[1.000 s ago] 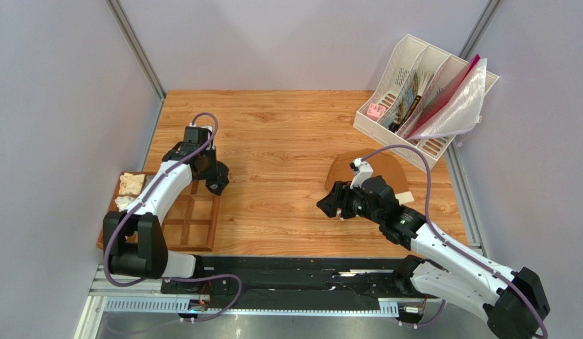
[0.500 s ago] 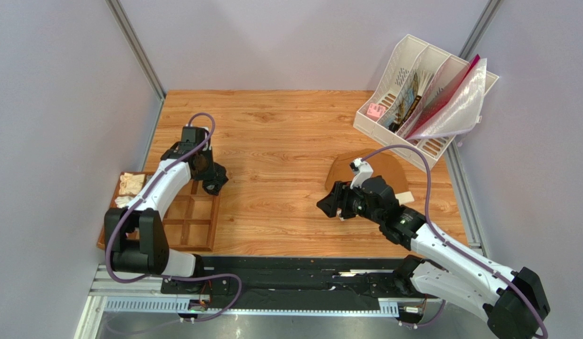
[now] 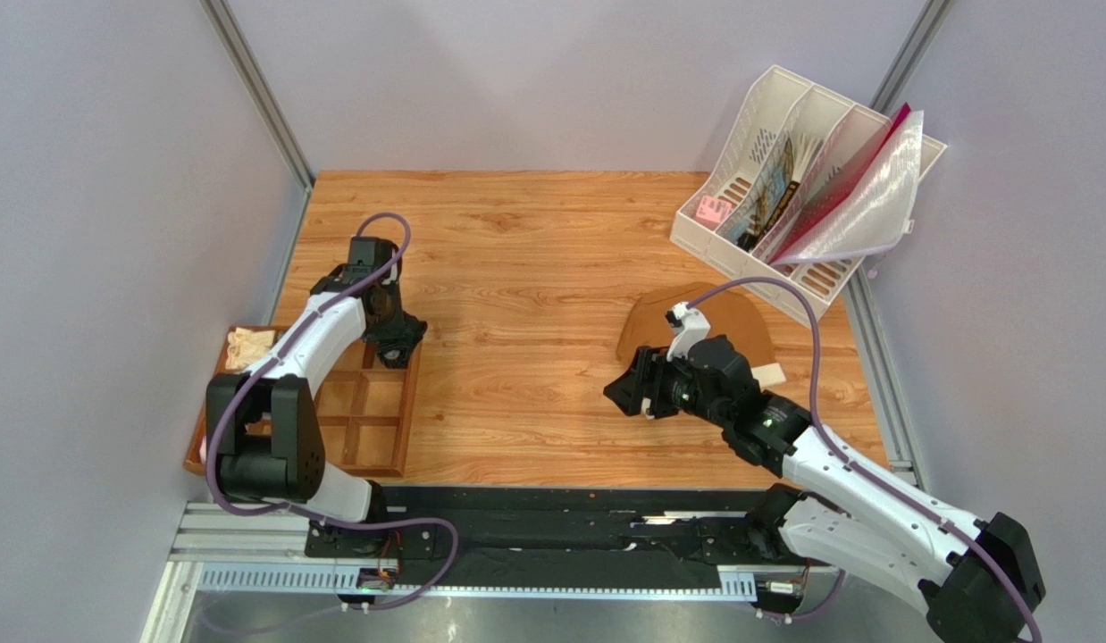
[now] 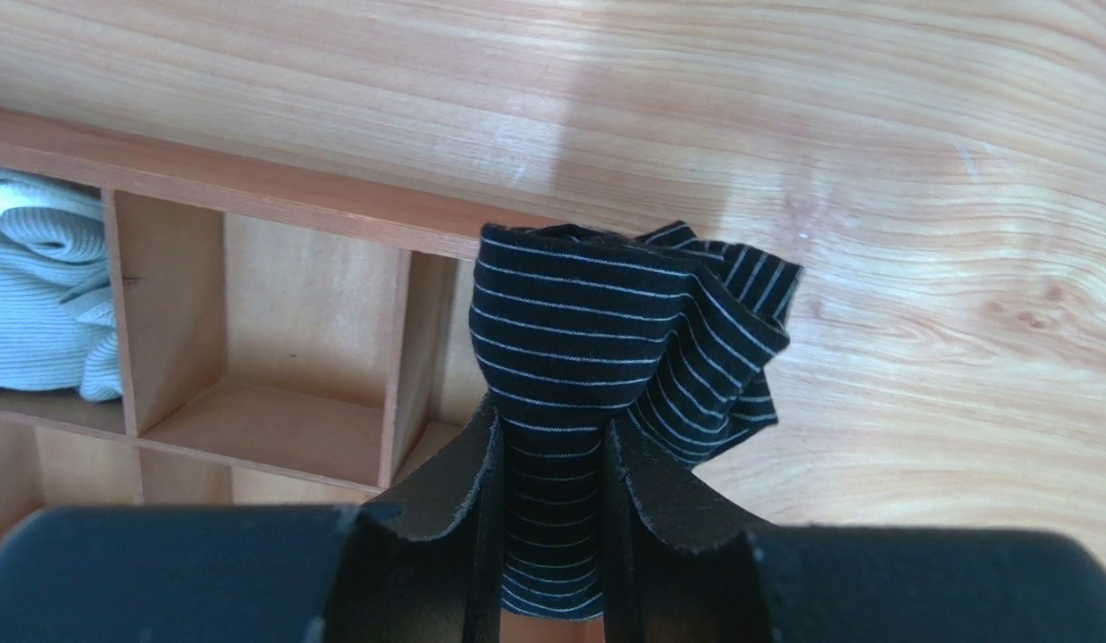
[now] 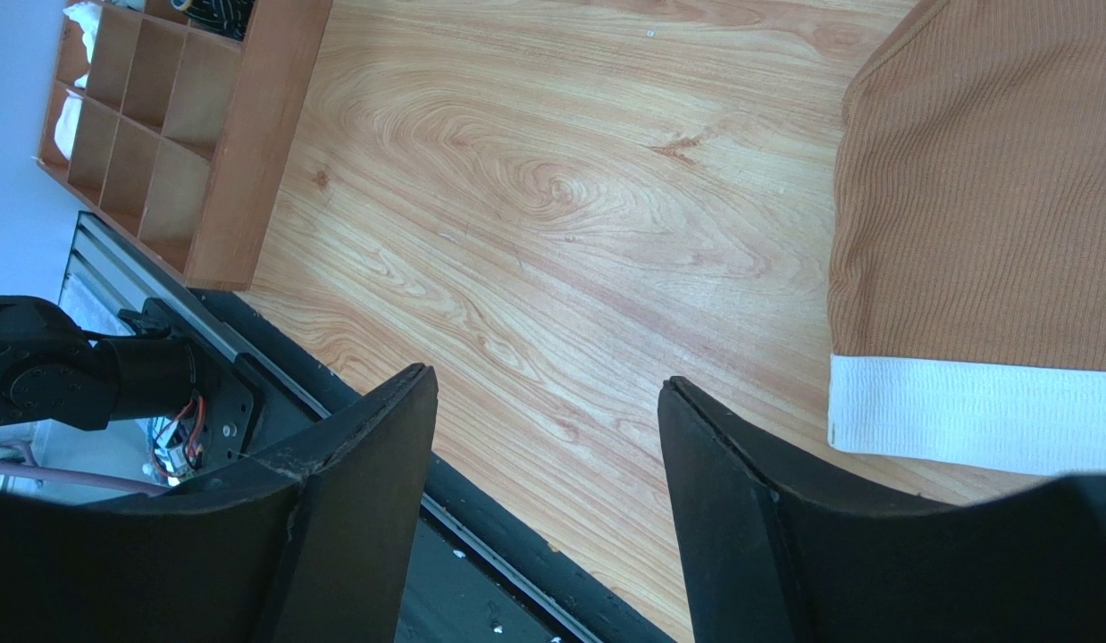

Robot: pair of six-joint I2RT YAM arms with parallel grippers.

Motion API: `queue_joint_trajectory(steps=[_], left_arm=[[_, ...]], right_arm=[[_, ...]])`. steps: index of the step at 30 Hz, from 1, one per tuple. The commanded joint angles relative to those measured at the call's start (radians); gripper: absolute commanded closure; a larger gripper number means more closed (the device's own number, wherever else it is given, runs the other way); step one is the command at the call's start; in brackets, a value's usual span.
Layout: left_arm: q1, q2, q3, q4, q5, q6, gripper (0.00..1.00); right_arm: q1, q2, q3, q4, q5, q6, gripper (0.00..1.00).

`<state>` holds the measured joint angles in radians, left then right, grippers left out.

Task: Roll the underwear
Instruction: Place the underwear in the storage box.

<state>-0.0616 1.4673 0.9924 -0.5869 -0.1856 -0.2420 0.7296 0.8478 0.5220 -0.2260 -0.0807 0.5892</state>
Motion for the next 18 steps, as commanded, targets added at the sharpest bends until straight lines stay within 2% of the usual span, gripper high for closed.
queue_joint_trajectory(steps=[1,14,18], left_arm=[[0.025,0.048,0.014,-0.036,-0.074,0.007,0.85],[0.025,0.158,0.025,-0.019,-0.06,0.009,0.85],[0.023,0.186,0.041,-0.047,-0.107,0.013,0.85]], right_arm=[[-0.004,-0.024,0.0,0.011,-0.002,-0.015,0.34],[-0.004,-0.026,0.003,0.005,0.007,-0.015,0.34],[-0.004,-0.03,0.0,0.002,0.012,-0.014,0.34]])
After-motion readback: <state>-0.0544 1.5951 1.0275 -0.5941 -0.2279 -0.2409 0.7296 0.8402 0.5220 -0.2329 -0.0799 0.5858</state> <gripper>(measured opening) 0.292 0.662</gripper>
